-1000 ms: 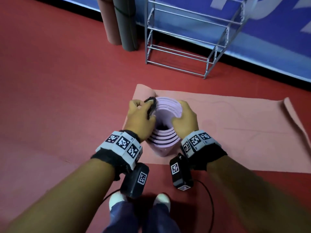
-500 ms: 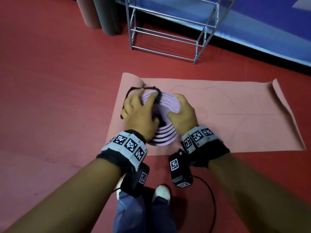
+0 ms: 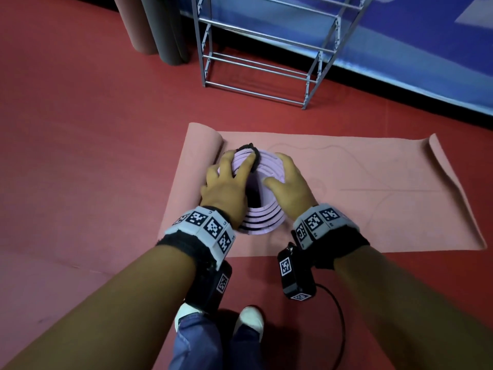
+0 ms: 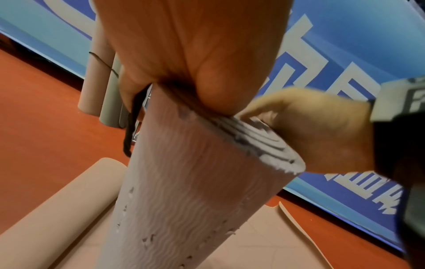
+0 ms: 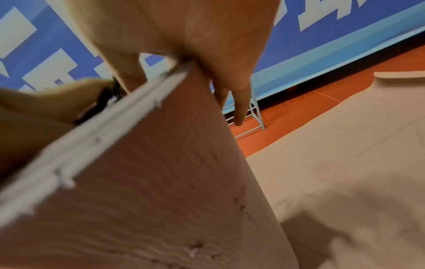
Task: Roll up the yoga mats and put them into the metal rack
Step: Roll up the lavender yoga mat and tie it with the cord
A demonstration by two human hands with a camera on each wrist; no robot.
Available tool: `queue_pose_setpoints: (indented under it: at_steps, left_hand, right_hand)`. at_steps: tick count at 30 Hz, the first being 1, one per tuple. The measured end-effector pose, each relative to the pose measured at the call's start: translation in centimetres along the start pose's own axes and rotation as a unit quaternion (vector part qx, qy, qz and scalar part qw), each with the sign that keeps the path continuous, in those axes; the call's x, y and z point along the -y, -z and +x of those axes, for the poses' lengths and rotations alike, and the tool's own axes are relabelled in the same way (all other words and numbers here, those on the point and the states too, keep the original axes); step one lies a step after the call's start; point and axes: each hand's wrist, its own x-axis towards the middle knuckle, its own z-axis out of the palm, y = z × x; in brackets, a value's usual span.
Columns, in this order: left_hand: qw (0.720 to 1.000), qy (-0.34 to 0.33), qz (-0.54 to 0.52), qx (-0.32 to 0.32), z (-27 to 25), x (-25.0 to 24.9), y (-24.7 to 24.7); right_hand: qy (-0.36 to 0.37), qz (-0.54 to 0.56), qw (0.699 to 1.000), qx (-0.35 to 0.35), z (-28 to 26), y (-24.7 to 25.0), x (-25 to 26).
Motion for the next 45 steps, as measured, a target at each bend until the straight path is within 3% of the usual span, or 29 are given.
queue_pose_setpoints:
  at_steps: [3,5,7,11,17,25,31,35,38,45]
  left_hand:
    - [1.000,-0.001,0.008,0.001,0.3,-0.3,0.0]
    - [1.000,-0.001,0.012,0.001,0.6,-0.6,-0.1]
    - [1.000,0.001,0.026,0.003,0.7,-0.8,-0.3]
    - [0.999,0.003,0.034,0.001,1.1,-0.8,-0.2]
    - [1.000,0.001,0.029,-0.006,1.5,-1.0,-0.2]
    - [1.000,0.008,0.015,-0.005,1.7,-0.8,-0.1]
    - [0.996,0.022,-0.056,-0.068,1.8,-1.1,-0.1]
    - [0.987,0.061,-0.086,-0.120,1.5,-1.3,-0.6]
    - [0.988,0.074,-0.074,-0.114,1.4,-1.7,-0.7]
    - [0.986,0.056,-0.104,-0.117,1.2,-1.0,-0.4]
  right_hand:
    - [-0.010,0.007,1.000,-0.025,0.6,0.9,1.1]
    - [0.038,-0.024,0.998,-0.038,1.2,1.3,2.1]
    - [0.071,-0.087,0.994,-0.002,1.8,0.9,3.0]
    - [0.039,-0.205,0.978,0.006,2.8,-0.1,3.5]
    - [-0.017,-0.152,0.988,-0.016,3.2,0.1,4.3]
    - [0.003,-0.129,0.991,-0.033,3.6,-0.6,4.1]
    - [0.035,-0.103,0.992,-0.064,4.4,0.6,3.5]
    - [-0.028,-0.038,0.988,-0.148,4.8,1.4,2.4]
    - [-0.065,-0.014,0.979,-0.192,4.4,2.2,1.8]
    - [-0.003,-0.038,0.981,-0.190,3.2,3.2,2.7]
